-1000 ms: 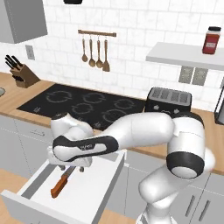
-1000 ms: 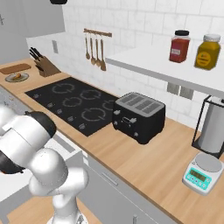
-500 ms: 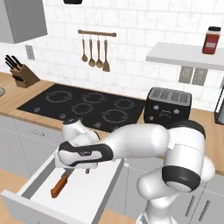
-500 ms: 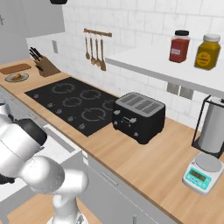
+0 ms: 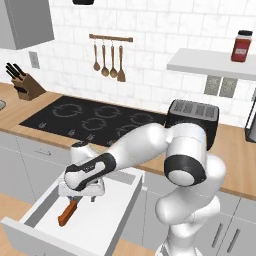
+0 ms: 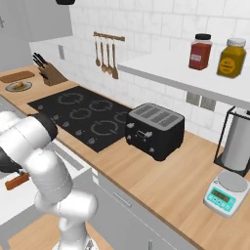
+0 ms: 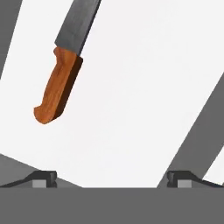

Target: Pick up the knife from the drawer and place it on the cutting board. Then place the meat from the plate to the cutting board.

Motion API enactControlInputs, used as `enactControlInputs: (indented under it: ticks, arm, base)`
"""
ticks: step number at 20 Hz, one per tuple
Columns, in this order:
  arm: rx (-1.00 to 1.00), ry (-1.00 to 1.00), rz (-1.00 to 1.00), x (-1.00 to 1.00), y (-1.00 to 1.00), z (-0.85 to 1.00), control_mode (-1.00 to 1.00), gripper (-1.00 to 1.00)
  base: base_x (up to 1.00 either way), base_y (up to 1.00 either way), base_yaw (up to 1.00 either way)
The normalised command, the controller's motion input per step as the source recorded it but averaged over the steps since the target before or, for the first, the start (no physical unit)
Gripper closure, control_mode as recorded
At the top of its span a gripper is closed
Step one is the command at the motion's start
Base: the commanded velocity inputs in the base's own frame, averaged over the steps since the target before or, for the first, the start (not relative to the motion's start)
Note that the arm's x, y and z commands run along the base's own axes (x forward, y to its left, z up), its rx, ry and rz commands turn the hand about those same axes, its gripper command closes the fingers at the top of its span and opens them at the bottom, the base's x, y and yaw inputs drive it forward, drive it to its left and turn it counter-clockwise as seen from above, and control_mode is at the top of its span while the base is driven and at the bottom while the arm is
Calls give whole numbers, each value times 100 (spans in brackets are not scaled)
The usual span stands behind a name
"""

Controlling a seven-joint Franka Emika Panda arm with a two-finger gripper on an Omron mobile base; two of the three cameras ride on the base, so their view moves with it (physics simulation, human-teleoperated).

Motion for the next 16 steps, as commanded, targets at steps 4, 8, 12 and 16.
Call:
enactControlInputs:
  ticks: [4, 8, 12, 16]
  arm:
    - [-1, 1, 0, 35, 54, -35, -100, -100]
    - [-4, 0, 0, 34, 51, -44, -100, -100]
    - [-6, 3, 0, 41, 56, -44, -100, -100]
    - [-8, 4, 0, 42, 48, -43, -100, -100]
  base:
    - [0, 0, 0]
    - [0, 0, 0]
    - [0, 0, 0]
    - [0, 0, 0]
